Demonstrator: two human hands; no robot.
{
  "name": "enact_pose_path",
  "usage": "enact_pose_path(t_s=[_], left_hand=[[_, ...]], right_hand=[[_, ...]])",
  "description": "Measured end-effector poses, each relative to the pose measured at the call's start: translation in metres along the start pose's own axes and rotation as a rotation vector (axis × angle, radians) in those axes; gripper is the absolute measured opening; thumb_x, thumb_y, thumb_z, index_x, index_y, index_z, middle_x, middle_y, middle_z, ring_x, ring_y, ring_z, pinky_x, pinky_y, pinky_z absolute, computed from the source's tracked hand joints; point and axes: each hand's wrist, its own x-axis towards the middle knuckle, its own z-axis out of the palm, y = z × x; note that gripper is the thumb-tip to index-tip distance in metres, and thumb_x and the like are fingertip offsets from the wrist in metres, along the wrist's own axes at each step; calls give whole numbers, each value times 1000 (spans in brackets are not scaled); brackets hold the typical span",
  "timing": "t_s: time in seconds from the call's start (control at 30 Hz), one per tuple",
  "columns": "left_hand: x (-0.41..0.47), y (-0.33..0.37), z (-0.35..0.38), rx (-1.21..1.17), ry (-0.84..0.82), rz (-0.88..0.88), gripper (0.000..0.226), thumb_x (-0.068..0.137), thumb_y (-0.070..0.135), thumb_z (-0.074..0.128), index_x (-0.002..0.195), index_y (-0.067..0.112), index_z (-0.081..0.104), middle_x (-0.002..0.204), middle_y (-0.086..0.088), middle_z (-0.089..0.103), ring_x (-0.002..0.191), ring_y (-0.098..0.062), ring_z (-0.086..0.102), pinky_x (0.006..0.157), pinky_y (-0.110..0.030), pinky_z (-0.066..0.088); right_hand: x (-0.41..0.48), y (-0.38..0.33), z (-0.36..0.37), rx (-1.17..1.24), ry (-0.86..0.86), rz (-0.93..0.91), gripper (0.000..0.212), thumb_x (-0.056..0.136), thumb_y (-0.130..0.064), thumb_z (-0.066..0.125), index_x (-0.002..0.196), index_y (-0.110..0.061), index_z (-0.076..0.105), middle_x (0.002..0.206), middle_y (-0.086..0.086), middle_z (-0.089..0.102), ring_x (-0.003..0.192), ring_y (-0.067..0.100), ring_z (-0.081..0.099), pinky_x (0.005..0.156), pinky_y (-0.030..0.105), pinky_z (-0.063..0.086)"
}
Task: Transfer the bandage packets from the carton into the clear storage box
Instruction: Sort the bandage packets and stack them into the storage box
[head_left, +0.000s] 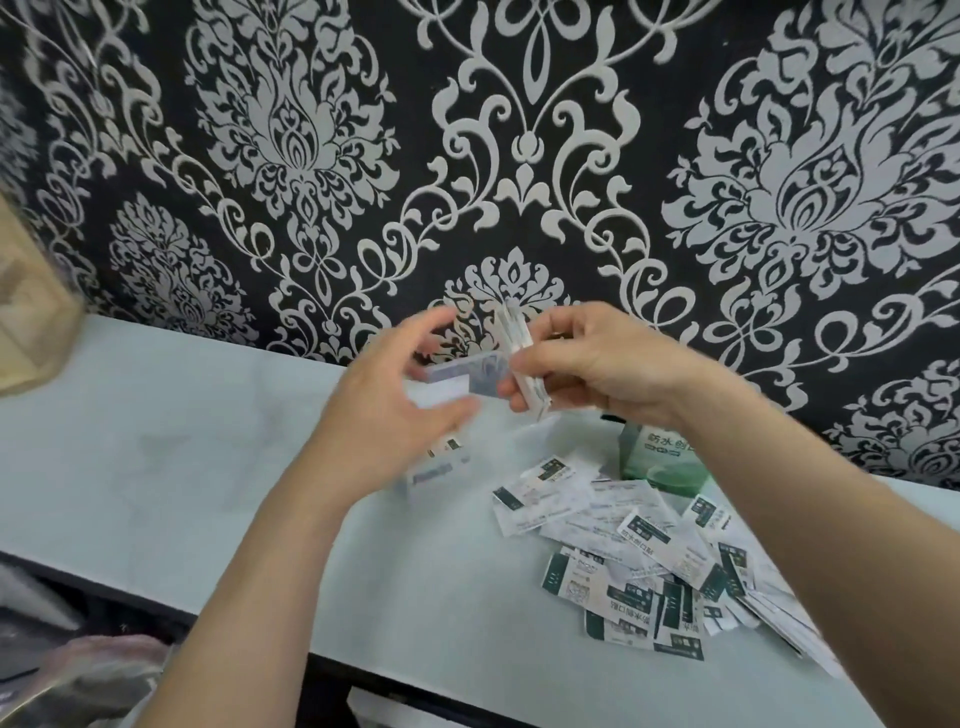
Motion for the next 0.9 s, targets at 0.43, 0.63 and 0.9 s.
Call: enact_pose_path(t_s=[0.43, 0.63, 0.9], left_hand=[[10, -54, 0, 574, -109, -372, 25, 91, 41, 42, 99, 41, 66, 103, -1, 54, 94, -24, 52, 74, -32, 43], [10, -58, 2, 544, -123, -344, 27, 92, 40, 42, 101, 36, 67, 102, 0, 50, 106, -23, 46, 82, -37, 46], [11, -60, 7, 591, 28, -65, 24, 92, 35, 50, 102, 31, 72, 113, 3, 51, 112, -20, 36, 88, -34, 42]], right_hand=[[112, 39, 45, -984, -82, 222, 26, 82, -21, 73, 98, -2, 65, 87, 12, 74, 64, 19, 62, 75, 34, 59], [128, 59, 49, -903, -19, 309, 26, 82, -24, 70, 97, -3, 65, 77, 8, 71, 63, 20, 64, 78, 35, 59], [127, 55, 48, -856, 2, 335, 30, 86, -25, 70, 106, -6, 60, 99, 14, 72, 89, 24, 72, 82, 40, 60]])
